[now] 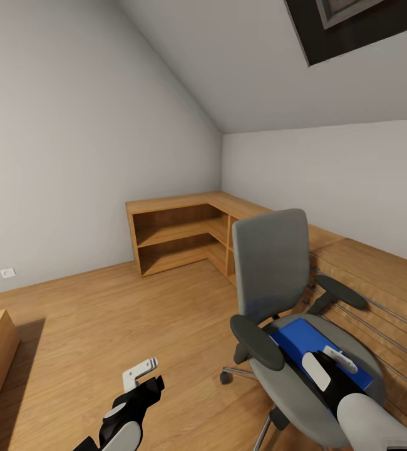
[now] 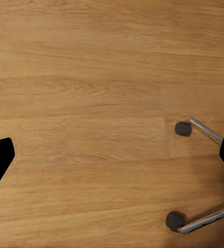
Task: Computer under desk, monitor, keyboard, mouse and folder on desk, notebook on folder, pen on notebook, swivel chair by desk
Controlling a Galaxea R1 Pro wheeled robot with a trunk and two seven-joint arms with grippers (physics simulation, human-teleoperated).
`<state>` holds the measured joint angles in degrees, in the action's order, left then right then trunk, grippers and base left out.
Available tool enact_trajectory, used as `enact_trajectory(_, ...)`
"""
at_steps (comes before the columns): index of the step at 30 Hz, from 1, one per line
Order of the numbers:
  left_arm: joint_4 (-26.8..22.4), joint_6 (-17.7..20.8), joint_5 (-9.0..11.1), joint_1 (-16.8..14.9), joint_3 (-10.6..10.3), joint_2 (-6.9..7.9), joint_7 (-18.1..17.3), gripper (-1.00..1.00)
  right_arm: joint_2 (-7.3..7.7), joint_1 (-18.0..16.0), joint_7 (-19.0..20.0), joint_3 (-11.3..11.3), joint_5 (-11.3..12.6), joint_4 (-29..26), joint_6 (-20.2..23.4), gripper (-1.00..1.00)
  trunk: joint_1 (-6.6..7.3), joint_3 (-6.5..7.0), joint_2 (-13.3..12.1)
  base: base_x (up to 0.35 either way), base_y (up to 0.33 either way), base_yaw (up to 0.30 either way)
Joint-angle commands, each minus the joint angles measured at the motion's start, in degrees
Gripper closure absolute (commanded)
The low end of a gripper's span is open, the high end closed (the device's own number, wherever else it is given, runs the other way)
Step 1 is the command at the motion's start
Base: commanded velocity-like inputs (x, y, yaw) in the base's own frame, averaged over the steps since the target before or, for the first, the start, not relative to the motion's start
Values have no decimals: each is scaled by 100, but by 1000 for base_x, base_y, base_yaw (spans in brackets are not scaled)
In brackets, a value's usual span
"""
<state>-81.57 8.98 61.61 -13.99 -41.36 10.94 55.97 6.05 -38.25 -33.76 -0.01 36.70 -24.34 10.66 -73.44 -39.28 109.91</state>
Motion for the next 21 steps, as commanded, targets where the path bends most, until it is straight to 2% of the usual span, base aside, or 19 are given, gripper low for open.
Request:
enact_trajectory(1, -10, 33, 9, -8, -11, 4, 35, -100, 0, 2, -39, -16, 76, -9, 43, 100, 0, -7, 3, 0, 0, 0)
enact_trajectory(21, -12, 33, 6, -8, -12, 12, 37, -100, -4, 2, -183, -16, 74, -18, 42, 100, 0, -7, 3, 0, 0, 0)
